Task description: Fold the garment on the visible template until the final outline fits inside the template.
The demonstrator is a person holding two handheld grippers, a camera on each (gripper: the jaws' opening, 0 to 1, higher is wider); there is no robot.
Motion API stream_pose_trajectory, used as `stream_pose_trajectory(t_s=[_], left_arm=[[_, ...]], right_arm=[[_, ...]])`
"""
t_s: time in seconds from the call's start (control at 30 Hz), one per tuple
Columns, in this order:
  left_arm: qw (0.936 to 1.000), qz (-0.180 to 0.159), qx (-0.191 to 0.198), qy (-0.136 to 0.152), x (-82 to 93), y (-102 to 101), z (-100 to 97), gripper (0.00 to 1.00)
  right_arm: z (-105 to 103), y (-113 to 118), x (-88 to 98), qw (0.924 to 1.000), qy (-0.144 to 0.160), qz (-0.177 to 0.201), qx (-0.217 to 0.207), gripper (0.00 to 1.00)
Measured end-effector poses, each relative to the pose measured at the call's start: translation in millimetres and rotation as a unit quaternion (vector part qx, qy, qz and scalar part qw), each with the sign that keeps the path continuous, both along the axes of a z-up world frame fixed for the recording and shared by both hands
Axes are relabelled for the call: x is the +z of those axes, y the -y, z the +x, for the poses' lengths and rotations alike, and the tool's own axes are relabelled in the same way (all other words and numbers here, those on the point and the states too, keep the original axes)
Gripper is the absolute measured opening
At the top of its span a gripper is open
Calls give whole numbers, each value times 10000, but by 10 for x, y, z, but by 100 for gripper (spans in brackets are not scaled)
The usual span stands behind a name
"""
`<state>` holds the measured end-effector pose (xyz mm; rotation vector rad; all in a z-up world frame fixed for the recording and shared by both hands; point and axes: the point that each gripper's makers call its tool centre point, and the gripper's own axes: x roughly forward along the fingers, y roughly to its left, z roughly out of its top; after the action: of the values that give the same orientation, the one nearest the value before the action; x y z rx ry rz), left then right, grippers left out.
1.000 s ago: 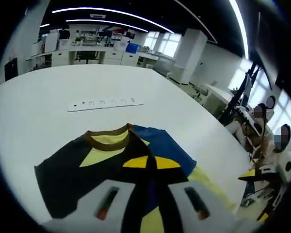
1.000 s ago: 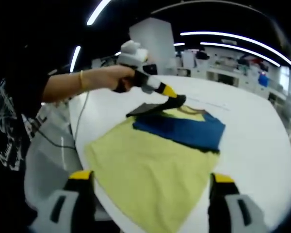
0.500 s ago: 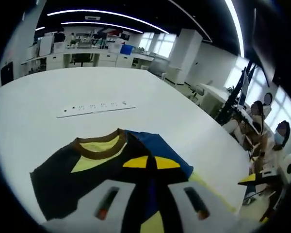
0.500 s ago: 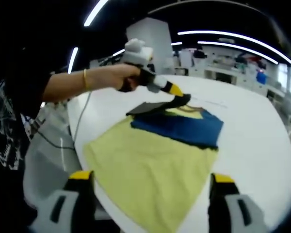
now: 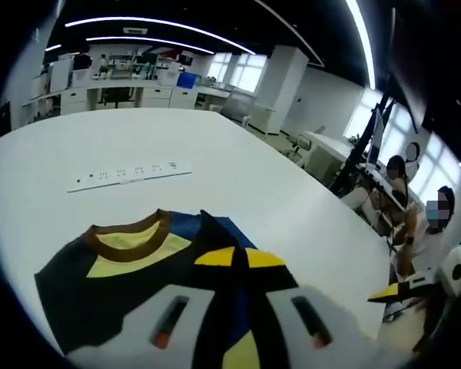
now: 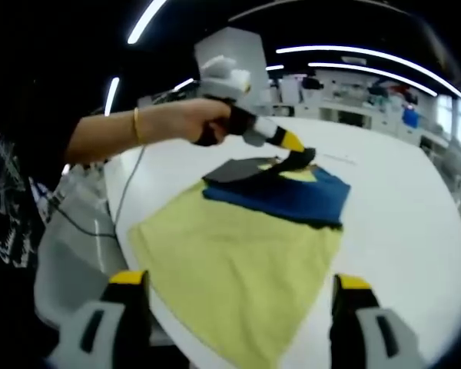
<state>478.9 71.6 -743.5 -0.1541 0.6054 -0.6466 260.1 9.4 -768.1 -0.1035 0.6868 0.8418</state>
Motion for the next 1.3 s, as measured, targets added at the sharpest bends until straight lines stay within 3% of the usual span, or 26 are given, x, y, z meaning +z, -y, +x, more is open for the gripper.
stream_pose_trajectory(t_s=[0.6, 1.3], left_arm=[[9996, -22, -267, 112, -45, 268, 0, 0], [9987, 108, -503, 23, -377, 493, -79, 0]], right_arm=[[5, 24, -70, 10000, -82, 25, -41, 99], [27, 41, -145, 9998, -160, 29, -114, 99]])
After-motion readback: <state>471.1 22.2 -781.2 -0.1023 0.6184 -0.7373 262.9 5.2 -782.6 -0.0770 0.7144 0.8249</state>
